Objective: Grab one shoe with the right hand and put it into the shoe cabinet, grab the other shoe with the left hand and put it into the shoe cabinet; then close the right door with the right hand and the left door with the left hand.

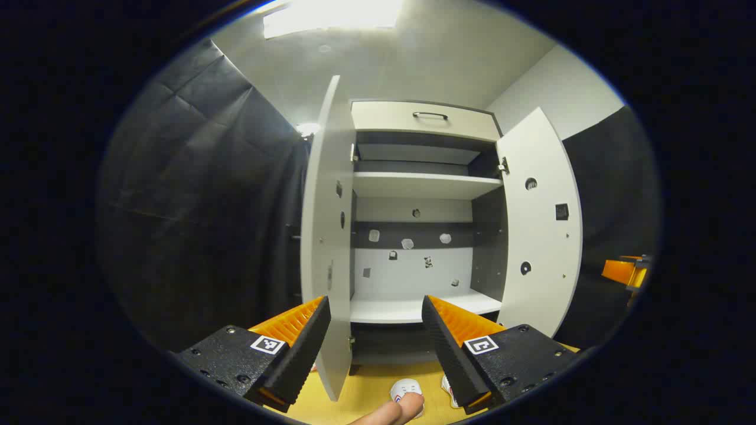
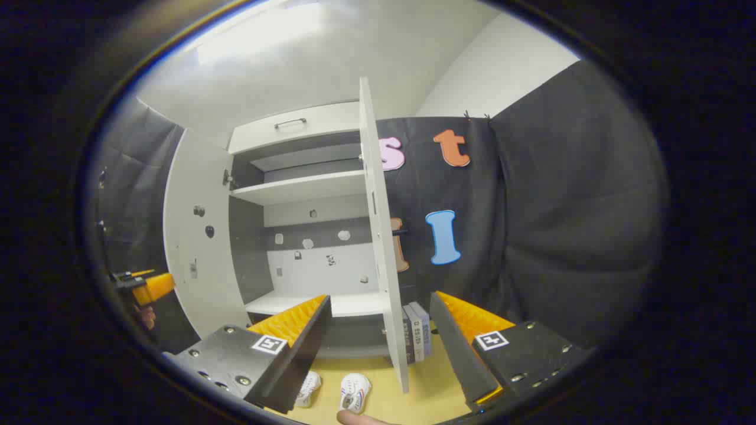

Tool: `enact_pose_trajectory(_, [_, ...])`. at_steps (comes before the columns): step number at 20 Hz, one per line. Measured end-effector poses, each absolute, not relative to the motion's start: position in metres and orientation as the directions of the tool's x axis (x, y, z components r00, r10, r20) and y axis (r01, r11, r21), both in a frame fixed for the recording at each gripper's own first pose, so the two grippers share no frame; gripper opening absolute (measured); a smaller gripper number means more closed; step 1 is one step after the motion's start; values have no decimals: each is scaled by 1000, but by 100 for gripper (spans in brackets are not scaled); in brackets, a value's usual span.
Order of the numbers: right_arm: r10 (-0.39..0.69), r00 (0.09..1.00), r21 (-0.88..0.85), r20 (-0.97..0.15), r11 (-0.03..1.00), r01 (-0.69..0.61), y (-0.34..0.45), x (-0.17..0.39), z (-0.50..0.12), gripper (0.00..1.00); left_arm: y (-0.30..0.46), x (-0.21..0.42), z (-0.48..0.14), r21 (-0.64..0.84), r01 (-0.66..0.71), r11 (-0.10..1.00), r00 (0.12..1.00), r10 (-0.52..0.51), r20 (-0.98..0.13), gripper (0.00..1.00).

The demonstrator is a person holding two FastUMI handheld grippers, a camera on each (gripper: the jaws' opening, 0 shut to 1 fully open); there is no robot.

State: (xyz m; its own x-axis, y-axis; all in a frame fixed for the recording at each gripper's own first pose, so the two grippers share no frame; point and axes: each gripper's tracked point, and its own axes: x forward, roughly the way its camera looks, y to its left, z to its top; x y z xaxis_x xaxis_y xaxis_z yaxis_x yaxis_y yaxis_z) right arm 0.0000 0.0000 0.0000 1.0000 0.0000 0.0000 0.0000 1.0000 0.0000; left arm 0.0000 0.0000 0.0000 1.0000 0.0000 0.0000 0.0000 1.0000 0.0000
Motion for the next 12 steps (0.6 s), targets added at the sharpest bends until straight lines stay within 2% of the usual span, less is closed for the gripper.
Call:
enact_pose_trajectory(1, [3,1000,-9,-4,1000,-3,0,0,0,100,5,-2,9,-8,3,1000,1000,-3,9,95])
enact_pose_trajectory(2, [12,1000,-17,-8,1000,-12,1,0,0,100,13,-5,14,-9,-1,1000,1000,1,15,90])
enact_pose_trajectory(3, [21,1000,-22,-10,1000,-21,3,0,1,100,20,-7,21,0,-5,1000,1000,5,24,90])
enact_pose_trajectory(4, [28,1000,-24,-12,999,-28,9,-3,-1,100,28,-11,23,2,-12,1000,1000,12,26,94])
enact_pose_trajectory(6, [46,999,-26,-9,999,-46,27,-7,-2,100,47,-17,33,-37,-38,999,998,39,40,94])
enact_pose_trajectory(7, [52,999,-28,-6,998,-52,31,-8,-1,100,55,-19,37,-43,-48,998,998,51,48,90])
enact_pose_trajectory(8, [52,999,-29,-5,998,-53,32,-8,-2,100,63,-21,32,-33,-56,998,997,58,52,94])
enact_pose_trajectory(9, [55,998,-29,-5,998,-55,37,-8,-5,100,68,-23,28,-13,-57,998,997,58,49,89])
enact_pose_trajectory(10, [56,998,-30,-6,998,-57,41,-7,-8,100,68,-24,21,-1,-51,999,998,51,32,94])
enact_pose_trajectory(11, [54,998,-38,-10,998,-54,45,-5,-13,100,66,-25,11,-6,-39,999,999,39,3,94])
enact_pose_trajectory(12, [56,998,-48,-11,997,-57,50,-5,-16,100,62,-24,4,-14,-21,1000,1000,20,-16,90])
